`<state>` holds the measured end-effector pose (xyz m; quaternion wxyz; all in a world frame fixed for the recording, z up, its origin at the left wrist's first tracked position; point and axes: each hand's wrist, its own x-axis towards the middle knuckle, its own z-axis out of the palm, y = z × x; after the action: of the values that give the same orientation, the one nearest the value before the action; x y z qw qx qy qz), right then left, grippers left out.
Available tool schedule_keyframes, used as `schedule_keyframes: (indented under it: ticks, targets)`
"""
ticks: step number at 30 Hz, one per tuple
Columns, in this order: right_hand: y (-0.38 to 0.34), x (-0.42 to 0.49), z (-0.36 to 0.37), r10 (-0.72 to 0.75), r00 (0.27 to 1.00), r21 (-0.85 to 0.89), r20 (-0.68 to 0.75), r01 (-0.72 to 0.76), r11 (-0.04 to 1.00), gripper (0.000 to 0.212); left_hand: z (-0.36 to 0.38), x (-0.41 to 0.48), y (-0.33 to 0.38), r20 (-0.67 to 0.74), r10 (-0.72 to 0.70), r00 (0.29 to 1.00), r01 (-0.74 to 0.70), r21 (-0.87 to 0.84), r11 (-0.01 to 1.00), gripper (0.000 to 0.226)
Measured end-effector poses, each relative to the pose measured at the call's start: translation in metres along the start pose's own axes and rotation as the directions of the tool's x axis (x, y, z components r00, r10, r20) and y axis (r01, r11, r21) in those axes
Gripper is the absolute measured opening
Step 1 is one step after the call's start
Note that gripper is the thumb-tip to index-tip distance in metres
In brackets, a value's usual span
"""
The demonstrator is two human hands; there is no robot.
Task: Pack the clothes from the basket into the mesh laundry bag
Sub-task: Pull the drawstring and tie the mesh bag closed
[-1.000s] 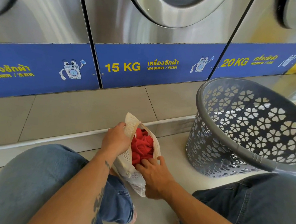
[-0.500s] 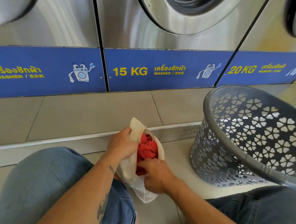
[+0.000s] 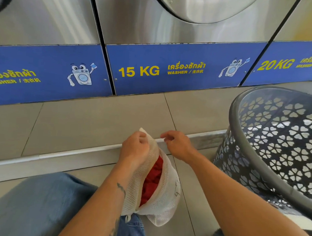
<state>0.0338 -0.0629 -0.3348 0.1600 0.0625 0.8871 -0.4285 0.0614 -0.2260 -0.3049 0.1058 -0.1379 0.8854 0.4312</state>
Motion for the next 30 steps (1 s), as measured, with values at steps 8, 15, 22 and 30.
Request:
schedule_keyframes:
  ticks: [8, 15, 22, 30]
  targets:
    - [0.008, 0.052, 0.034, -0.054, 0.981, 0.132, 0.185, 0.029, 0.991, 0.057, 0.013, 0.018, -0.003, -0.026, -0.022, 0.999, 0.023, 0.055, 0.998, 0.068]
    - [0.029, 0.055, 0.038, -0.080, 0.980, 0.207, 0.183, 0.041, 0.978, 0.023, 0.011, 0.032, -0.014, -0.098, 0.056, 0.994, -0.040, 0.155, 0.987, 0.024]
    - [0.030, 0.030, 0.030, -0.081, 0.991, 0.136, 0.102, 0.067, 0.988, 0.022, 0.016, 0.026, -0.020, -0.011, 0.043, 0.999, -0.041, 0.137, 0.990, 0.006]
    - [0.013, -0.005, 0.008, -0.143, 0.990, -0.017, 0.020, 0.143, 0.990, 0.022, 0.033, 0.018, -0.027, 0.282, 0.022, 0.959, -0.041, 0.060, 0.997, 0.036]
